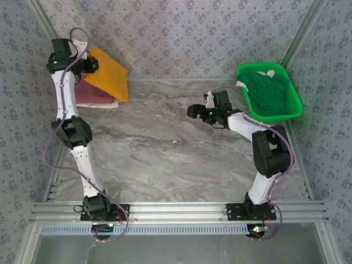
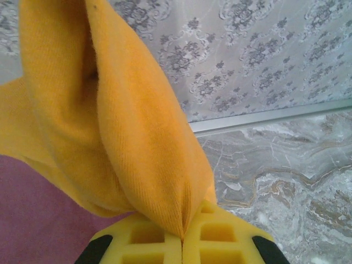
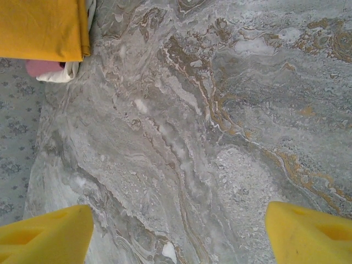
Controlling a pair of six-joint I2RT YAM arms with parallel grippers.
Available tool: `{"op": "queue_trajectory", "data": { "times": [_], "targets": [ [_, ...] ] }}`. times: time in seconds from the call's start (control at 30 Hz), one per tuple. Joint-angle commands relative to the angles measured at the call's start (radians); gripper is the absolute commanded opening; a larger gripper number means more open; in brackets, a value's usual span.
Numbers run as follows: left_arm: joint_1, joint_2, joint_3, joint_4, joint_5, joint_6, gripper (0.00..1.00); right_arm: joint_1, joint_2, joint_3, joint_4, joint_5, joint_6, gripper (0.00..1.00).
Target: Fold and stack the t-shirts
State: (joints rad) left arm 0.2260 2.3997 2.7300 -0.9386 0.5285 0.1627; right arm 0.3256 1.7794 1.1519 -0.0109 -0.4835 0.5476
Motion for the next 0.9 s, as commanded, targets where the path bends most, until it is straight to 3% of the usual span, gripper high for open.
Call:
{"op": "queue_trajectory", "data": {
  "times": [0.0, 0.13, 0.27, 0.3, 0.4, 0.47, 0.6, 0.67, 0.77, 0.87],
  "targets": [
    [0.020, 0.017, 0.048, 0.047, 0.039, -0.010, 0.00, 0.007, 0.017, 0.032, -0.031, 0.018, 0.019, 0.84],
    [0.052, 0.049, 0.048, 0.068, 0.049, -0.006, 0.00, 0.011, 0.020, 0.032, -0.037, 0.017, 0.023, 0.85],
    [0.069, 0.086, 0.052, 0.082, -0.076, 0.062, 0.00, 0.012, 0.013, 0.032, -0.047, 0.020, 0.018, 0.85],
    [0.069, 0.094, 0.051, 0.088, -0.146, 0.093, 0.05, 0.011, 0.009, 0.032, -0.048, 0.022, 0.016, 0.85],
    [0.063, 0.111, 0.053, 0.127, -0.321, 0.177, 0.40, 0.012, 0.003, 0.032, -0.049, 0.020, 0.016, 0.86],
    [0.053, 0.109, 0.061, 0.163, -0.493, 0.195, 0.41, 0.016, 0.002, 0.062, -0.048, 0.019, 0.015, 0.86],
    [0.051, 0.072, 0.097, 0.205, -0.690, 0.139, 0.64, 0.021, 0.005, 0.068, -0.042, 0.019, 0.015, 0.86],
    [0.055, 0.029, 0.095, 0.191, -0.663, 0.081, 0.71, 0.023, 0.007, 0.068, -0.035, 0.022, 0.014, 0.86],
    [0.067, -0.038, 0.076, 0.169, -0.516, -0.021, 0.81, 0.023, -0.002, 0.069, -0.030, 0.032, -0.002, 0.87],
    [0.060, -0.142, -0.076, 0.220, -0.395, -0.126, 0.84, 0.024, -0.031, 0.065, -0.044, 0.071, -0.050, 0.87]
  ]
}}
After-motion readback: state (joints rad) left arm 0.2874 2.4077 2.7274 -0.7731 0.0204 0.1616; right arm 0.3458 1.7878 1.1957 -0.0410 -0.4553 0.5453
